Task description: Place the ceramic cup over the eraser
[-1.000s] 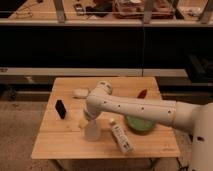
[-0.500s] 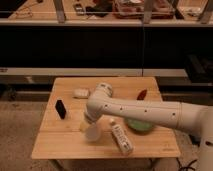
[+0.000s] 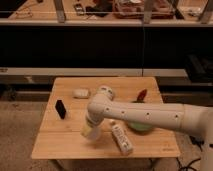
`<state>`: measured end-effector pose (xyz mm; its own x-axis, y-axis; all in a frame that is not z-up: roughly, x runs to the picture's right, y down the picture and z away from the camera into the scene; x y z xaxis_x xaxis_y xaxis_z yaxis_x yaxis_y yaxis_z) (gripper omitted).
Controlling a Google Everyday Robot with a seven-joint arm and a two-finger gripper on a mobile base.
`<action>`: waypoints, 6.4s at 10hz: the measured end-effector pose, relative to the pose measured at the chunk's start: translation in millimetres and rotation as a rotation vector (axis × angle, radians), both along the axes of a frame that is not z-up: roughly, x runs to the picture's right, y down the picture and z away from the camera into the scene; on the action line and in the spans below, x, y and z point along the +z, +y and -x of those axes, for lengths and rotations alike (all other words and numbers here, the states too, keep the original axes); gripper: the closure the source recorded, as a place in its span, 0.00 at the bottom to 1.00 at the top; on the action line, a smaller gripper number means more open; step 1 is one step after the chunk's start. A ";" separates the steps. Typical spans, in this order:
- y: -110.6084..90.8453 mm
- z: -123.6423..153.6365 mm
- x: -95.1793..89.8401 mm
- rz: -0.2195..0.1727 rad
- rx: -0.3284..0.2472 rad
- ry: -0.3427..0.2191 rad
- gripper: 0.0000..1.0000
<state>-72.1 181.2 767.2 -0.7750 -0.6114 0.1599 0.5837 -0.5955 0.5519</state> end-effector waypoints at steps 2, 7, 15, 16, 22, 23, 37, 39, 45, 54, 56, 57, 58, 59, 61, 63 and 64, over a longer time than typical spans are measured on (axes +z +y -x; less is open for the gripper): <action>1.1 3.5 4.2 -0.004 -0.006 -0.003 0.29; 6.3 9.1 9.3 0.032 0.021 -0.027 0.77; -121.2 19.0 -39.3 -0.089 0.188 -0.170 1.00; -144.7 34.2 -43.9 -0.114 0.194 -0.194 1.00; -206.3 85.6 -43.8 -0.122 0.312 -0.308 1.00; -207.3 92.9 -44.7 -0.107 0.318 -0.334 1.00; -172.2 169.3 -21.4 0.021 0.079 -0.355 1.00; -162.7 174.9 -15.3 0.043 0.036 -0.334 1.00; -113.0 190.9 35.8 0.048 -0.089 -0.230 0.82; -78.9 203.3 66.6 0.110 -0.061 -0.191 0.25; -76.4 202.0 66.8 0.116 -0.068 -0.187 0.25; -75.7 202.4 67.2 0.116 -0.068 -0.187 0.25; -76.2 202.7 67.2 0.115 -0.066 -0.188 0.25; -76.6 203.5 67.2 0.114 -0.065 -0.189 0.25; -76.8 204.2 67.1 0.113 -0.064 -0.191 0.25; -77.2 204.3 67.1 0.113 -0.063 -0.191 0.25; -77.3 204.3 67.0 0.113 -0.063 -0.191 0.25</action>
